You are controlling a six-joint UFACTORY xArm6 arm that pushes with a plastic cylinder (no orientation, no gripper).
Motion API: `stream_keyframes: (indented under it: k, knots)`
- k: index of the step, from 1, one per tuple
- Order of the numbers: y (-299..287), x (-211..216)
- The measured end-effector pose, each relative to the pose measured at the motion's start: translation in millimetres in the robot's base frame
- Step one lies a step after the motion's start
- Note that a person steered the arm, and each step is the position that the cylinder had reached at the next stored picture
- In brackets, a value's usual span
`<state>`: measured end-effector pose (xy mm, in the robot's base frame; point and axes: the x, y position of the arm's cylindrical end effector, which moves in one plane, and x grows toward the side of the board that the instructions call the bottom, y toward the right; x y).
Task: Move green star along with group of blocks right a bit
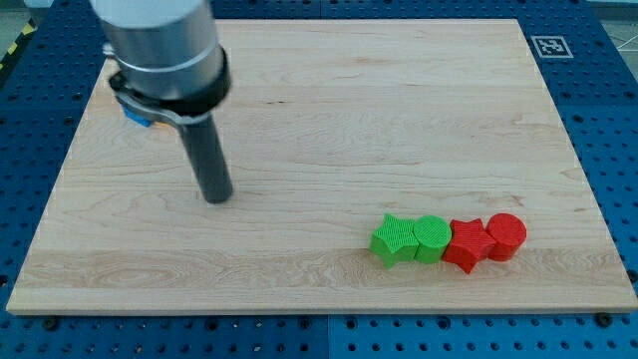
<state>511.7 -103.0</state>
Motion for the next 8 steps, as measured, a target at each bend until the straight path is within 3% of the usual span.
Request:
stream_keyframes:
  k: [2,8]
  knots:
    - [68.9,51.3]
    - [203.9,68.7]
